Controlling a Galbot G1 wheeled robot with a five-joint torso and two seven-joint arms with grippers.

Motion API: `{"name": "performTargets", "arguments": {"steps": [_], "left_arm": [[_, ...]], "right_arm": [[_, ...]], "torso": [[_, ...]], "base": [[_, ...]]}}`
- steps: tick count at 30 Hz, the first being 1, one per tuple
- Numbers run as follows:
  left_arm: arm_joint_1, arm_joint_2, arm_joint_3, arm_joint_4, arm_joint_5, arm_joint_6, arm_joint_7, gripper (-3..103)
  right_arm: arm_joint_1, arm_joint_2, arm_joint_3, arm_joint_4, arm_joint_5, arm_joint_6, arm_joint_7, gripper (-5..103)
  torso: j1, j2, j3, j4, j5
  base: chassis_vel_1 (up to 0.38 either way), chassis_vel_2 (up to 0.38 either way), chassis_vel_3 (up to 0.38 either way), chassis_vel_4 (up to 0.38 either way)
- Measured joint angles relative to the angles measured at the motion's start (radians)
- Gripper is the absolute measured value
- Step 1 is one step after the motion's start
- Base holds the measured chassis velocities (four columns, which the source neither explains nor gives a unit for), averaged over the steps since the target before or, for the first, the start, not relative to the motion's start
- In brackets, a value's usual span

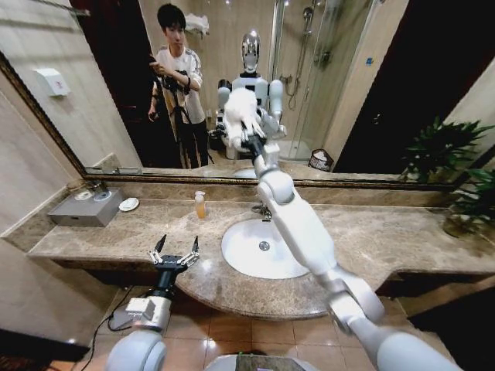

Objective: Pick up the towel from the sink counter and wipe the mirror surface.

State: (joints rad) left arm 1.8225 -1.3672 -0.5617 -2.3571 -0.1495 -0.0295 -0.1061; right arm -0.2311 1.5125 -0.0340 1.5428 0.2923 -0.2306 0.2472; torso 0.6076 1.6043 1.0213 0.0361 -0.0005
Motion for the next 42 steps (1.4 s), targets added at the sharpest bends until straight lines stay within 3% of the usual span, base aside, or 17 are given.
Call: {"name": "performTargets", "arguments": {"steps": [5, 18, 33, 42], "left_arm": [[0.0, 0.0, 0.0, 0.0, 0.0, 0.0, 0.0, 100], [0.0, 0.0, 0.0, 0.0, 0.0, 0.0, 0.0, 100], [0.0, 0.0, 0.0, 0.0, 0.0, 0.0, 0.0, 100], [0.0, 0.0, 0.0, 0.0, 0.0, 0.0, 0.0, 100]], "right_arm": [[0.018, 0.022, 0.004, -0.059, -0.019, 0.001, 0.0, 13], [-0.184, 0.019, 0.033, -0.111, -0.11, 0.035, -0.021, 13], [0.017, 0.006, 0.027, -0.068, -0.023, -0.023, 0.044, 13], [-0.163, 0.009, -0.007, -0.075, -0.088, 0.01, 0.024, 13]], "torso": [[0.0, 0.0, 0.0, 0.0, 0.0001], [0.0, 0.0, 0.0, -0.0003, 0.0005], [0.0, 0.0, 0.0, -0.0003, 0.0004], [0.0, 0.0, 0.0, -0.0004, 0.0006]], "base": [[0.0, 0.0, 0.0, 0.0], [0.0, 0.0, 0.0, 0.0], [0.0, 0.0, 0.0, 0.0], [0.0, 0.0, 0.0, 0.0]]}}
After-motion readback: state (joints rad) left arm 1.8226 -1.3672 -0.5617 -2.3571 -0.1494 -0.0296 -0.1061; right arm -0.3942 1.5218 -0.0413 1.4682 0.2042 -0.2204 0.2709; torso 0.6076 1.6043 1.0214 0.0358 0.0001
